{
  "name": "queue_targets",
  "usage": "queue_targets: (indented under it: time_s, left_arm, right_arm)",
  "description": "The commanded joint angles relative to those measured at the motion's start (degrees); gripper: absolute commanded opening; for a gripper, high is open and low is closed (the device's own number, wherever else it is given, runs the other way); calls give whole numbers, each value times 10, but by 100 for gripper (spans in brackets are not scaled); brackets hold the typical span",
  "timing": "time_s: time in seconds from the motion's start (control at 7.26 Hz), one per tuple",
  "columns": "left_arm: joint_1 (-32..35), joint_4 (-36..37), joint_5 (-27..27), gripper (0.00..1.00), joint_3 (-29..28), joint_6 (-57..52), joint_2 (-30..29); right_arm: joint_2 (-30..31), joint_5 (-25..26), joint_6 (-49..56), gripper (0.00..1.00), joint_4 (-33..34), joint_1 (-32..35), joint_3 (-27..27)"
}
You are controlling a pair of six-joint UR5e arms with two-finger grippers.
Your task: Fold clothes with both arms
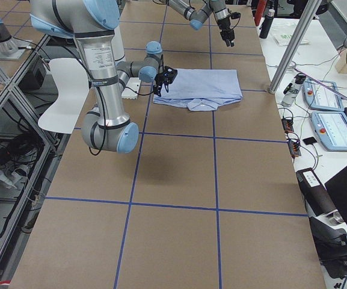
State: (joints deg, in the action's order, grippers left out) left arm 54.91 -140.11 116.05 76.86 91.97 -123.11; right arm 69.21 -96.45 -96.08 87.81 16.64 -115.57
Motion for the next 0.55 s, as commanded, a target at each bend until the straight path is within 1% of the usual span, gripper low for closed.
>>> queue_targets:
  time_s: [0.0,0.14,0.41]
  left_arm:
    - [17,5,24,62,49,0,39]
    - [18,13,24,62,54,0,41]
    - [20,33,24,62,74,1,43]
  right_arm:
    - [-31,22,126,100,60,-13,45]
    - [-59,31,168,100,68,-13,85]
    - [-53,32,229,100,81,1,94]
